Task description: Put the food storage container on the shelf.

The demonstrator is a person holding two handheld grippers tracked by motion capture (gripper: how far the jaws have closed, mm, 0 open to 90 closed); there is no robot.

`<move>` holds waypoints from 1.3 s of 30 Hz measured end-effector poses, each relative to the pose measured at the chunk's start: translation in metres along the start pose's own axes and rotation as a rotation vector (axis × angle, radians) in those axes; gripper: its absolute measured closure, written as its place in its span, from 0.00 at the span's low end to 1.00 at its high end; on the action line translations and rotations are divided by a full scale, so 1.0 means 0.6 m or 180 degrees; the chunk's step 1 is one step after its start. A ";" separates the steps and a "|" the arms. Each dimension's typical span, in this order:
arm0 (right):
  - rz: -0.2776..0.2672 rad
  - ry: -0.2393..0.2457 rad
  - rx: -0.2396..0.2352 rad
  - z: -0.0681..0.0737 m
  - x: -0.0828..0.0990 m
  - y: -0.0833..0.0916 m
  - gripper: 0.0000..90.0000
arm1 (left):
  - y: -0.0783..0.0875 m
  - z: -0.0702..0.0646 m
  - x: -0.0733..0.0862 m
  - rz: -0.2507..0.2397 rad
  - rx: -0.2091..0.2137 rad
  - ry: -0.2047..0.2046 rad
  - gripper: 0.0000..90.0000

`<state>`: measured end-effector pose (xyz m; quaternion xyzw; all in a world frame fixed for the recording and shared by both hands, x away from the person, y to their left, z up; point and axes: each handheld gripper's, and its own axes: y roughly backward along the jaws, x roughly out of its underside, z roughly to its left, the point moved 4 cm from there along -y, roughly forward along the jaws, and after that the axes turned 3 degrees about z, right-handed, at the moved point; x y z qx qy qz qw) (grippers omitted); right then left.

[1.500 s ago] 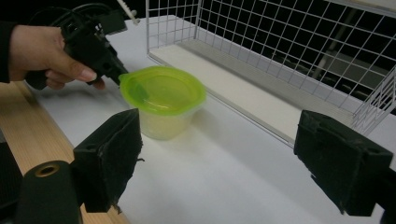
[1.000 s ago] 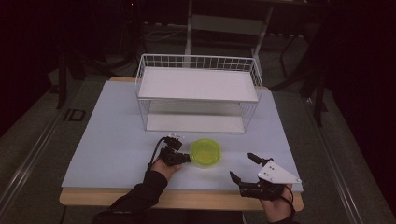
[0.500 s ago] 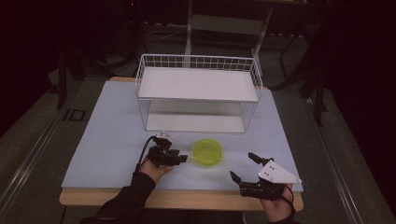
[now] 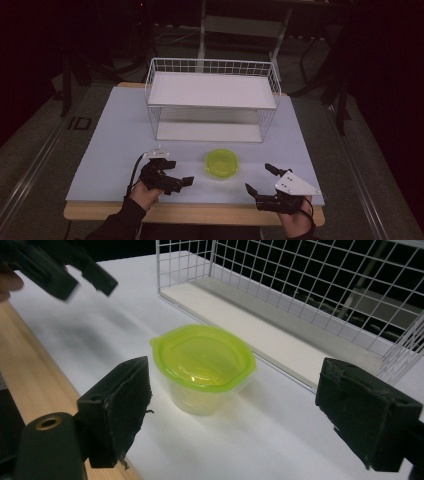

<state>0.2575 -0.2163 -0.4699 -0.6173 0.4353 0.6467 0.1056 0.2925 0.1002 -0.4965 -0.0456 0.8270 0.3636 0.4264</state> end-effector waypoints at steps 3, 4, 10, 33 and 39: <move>0.0004 -0.0005 -0.0008 0.001 -0.001 0.000 0.16 | 0.008 -0.014 -0.005 -0.0018 0.0041 -0.0108 0.03; -0.0014 -0.0027 -0.0039 0.002 -0.006 0.002 0.16 | 0.011 -0.021 -0.009 -0.0041 0.0050 -0.0147 0.03; -0.0029 -0.0027 -0.0176 0.005 -0.025 0.003 0.16 | 0.020 -0.049 -0.032 -0.0116 0.0018 -0.0302 0.03; 0.0529 -0.0878 -0.0335 -0.053 -0.073 -0.072 0.15 | -0.044 -0.037 -0.085 -0.0036 0.0046 -0.0005 0.11; 0.0858 -0.1418 -0.0406 -0.074 -0.059 -0.103 0.37 | -0.067 -0.009 -0.074 0.0072 -0.0115 0.0410 0.24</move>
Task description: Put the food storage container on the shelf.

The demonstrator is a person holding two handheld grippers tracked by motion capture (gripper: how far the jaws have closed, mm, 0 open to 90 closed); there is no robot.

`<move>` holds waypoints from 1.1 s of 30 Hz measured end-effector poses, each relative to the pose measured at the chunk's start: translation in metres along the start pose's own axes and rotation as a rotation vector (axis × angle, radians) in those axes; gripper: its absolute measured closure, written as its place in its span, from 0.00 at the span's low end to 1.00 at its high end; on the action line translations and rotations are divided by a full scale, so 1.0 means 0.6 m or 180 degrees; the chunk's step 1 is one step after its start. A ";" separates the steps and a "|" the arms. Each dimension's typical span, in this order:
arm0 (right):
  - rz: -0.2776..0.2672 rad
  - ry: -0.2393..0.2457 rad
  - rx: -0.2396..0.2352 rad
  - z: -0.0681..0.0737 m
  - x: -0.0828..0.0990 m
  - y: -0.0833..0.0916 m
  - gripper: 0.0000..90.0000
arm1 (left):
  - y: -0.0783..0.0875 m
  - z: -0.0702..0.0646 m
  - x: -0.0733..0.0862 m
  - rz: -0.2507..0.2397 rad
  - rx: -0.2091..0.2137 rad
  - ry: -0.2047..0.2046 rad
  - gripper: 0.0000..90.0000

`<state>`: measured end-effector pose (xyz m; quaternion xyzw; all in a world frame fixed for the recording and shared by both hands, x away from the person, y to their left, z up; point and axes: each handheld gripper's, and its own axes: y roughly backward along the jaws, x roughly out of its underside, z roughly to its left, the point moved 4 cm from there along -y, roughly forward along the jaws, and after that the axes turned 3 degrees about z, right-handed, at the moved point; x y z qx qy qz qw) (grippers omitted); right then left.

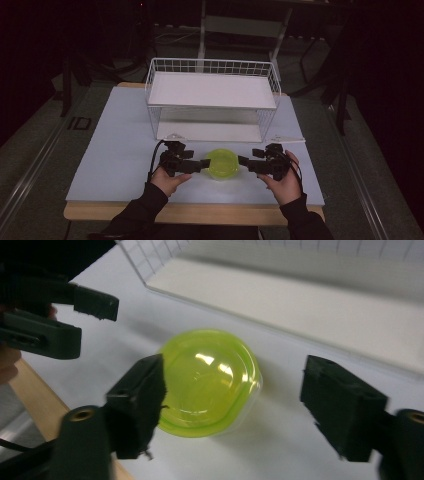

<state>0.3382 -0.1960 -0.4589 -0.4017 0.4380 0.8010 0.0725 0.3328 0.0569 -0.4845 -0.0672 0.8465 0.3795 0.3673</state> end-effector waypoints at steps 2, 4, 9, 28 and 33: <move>0.0059 -0.0088 -0.0066 -0.003 0.001 -0.004 0.38 | -0.009 0.009 0.005 0.0070 -0.0001 0.0138 0.25; 0.0159 -0.0195 -0.0073 -0.010 0.004 -0.014 0.40 | -0.017 0.016 0.010 0.0109 0.0027 0.0251 0.30; 0.0375 -0.0520 -0.0117 -0.029 0.015 -0.040 0.48 | -0.037 0.031 0.019 0.0153 0.0067 0.0462 0.38; 0.0758 -0.0902 -0.0134 -0.029 0.032 -0.090 0.81 | -0.075 0.024 0.029 0.0401 0.0308 0.0595 0.77; 0.0675 -0.0886 -0.0128 -0.013 0.027 -0.079 0.88 | -0.065 0.021 0.030 0.0354 0.0192 0.0622 0.89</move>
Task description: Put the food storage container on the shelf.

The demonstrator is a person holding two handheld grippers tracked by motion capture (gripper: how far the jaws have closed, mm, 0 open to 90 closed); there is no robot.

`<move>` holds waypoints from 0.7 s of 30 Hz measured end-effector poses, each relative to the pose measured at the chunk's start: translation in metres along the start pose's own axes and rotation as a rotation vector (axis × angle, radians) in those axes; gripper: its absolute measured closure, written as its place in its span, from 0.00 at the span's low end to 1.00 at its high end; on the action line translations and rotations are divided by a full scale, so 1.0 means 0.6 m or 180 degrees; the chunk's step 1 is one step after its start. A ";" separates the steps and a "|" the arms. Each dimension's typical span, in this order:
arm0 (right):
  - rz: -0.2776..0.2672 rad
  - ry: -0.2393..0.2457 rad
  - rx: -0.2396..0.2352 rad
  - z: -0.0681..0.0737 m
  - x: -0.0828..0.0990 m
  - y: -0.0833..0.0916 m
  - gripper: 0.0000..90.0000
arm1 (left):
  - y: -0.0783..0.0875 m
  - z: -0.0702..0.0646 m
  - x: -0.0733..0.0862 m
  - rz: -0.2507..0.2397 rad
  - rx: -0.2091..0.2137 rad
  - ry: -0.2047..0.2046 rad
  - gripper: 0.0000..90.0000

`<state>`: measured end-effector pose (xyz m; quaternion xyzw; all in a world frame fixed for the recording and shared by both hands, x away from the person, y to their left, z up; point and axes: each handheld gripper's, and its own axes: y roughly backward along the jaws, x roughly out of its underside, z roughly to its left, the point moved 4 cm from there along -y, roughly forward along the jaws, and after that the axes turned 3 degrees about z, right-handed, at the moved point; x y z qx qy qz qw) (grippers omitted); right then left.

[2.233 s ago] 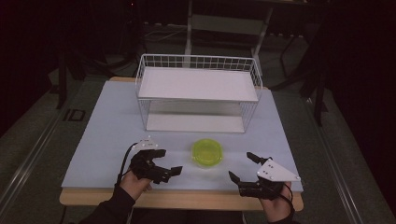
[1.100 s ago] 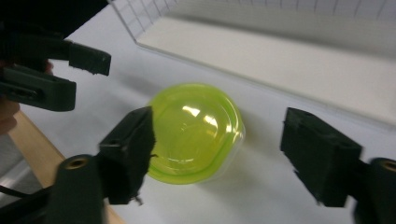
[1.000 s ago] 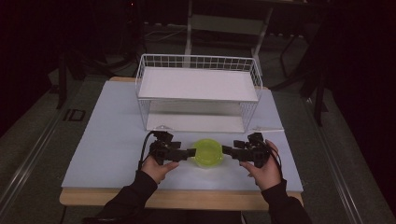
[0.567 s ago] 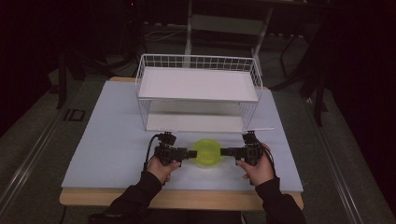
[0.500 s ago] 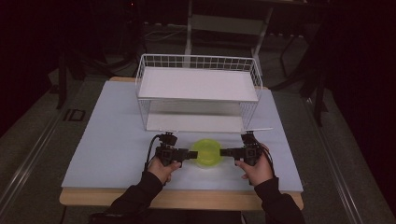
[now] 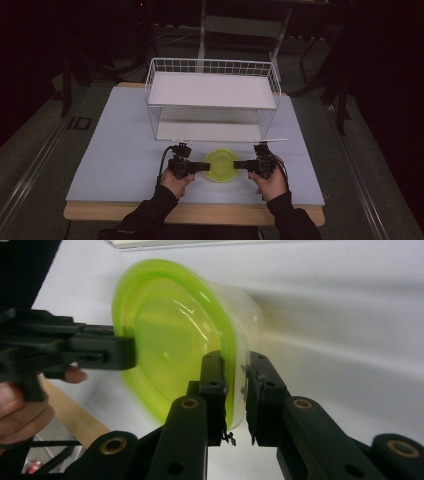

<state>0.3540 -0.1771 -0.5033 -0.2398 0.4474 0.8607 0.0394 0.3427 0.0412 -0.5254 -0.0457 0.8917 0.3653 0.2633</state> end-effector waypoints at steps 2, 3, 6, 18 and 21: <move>-0.0032 0.0097 0.0076 0.010 0.000 0.004 0.88 | 0.003 0.000 -0.001 -0.0020 0.0025 0.0024 0.89; -0.0032 0.0097 0.0076 0.010 0.000 0.004 0.88 | 0.006 -0.001 -0.001 -0.0030 0.0024 0.0015 0.89; -0.0132 0.0192 0.0110 0.025 -0.003 0.015 0.88 | 0.018 -0.008 -0.005 -0.0067 0.0023 0.0009 0.90; -0.0351 0.0396 0.0027 0.073 -0.023 0.061 0.88 | 0.089 -0.053 -0.032 -0.0254 -0.0052 -0.0142 0.90; -0.0388 0.0438 0.0010 0.082 -0.029 0.072 0.89 | 0.101 -0.059 -0.038 -0.0292 -0.0037 -0.0176 0.90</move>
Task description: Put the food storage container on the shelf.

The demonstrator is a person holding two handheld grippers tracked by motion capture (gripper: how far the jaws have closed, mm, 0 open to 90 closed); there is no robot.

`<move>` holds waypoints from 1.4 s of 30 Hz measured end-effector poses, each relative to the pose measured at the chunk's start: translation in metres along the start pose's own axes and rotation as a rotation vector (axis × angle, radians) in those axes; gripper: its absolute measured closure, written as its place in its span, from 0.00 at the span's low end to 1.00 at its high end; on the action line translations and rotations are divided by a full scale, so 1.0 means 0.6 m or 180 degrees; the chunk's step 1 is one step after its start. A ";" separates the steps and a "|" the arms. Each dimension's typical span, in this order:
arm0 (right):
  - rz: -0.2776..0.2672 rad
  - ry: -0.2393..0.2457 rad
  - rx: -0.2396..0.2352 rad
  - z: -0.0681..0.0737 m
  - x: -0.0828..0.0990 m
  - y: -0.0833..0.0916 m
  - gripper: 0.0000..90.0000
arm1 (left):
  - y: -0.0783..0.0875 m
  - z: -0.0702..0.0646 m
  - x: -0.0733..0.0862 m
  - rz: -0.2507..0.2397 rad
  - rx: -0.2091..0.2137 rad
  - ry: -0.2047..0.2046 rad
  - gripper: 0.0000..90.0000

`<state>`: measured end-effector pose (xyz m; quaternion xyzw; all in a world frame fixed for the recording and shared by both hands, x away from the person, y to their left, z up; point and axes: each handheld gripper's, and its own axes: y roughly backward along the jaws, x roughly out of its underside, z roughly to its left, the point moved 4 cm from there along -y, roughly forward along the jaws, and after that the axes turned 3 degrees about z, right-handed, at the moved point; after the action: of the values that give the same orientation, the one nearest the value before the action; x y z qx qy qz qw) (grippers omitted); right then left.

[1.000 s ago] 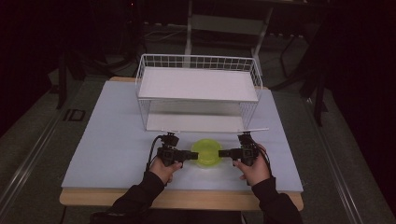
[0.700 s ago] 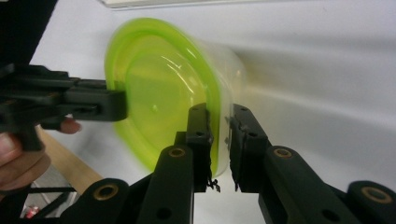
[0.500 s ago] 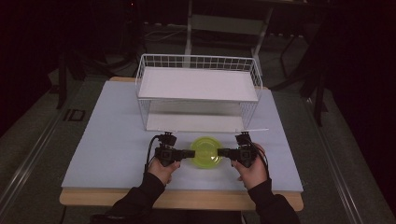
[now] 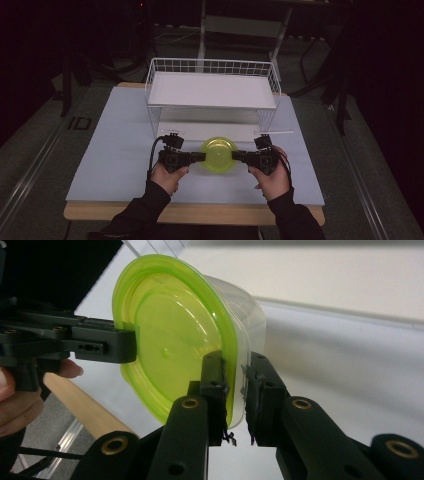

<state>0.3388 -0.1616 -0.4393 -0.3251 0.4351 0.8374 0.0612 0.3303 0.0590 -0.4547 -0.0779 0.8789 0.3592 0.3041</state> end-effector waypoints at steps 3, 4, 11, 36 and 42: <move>-0.0080 0.0078 -0.0010 0.017 -0.018 0.018 0.89 | 0.016 -0.009 -0.012 -0.0059 0.0003 -0.0048 0.90; -0.0091 0.0098 -0.0014 0.020 -0.022 0.021 0.89 | 0.026 -0.013 -0.020 -0.0091 0.0013 -0.0055 0.90; -0.0189 0.0202 -0.0039 0.042 -0.049 0.044 0.89 | 0.051 -0.021 -0.043 -0.0154 0.0091 -0.0038 0.90; -0.0438 0.0170 0.0036 0.067 -0.199 0.057 0.89 | 0.091 -0.013 -0.185 -0.0507 -0.0220 0.0040 0.89; -0.0449 0.0051 0.0039 0.054 -0.229 0.050 0.89 | 0.087 -0.012 -0.217 -0.0545 -0.0314 0.0036 0.89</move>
<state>0.4183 -0.1304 -0.3231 -0.3612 0.4168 0.8257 0.1186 0.4128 0.0818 -0.3432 -0.1697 0.8520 0.3743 0.3245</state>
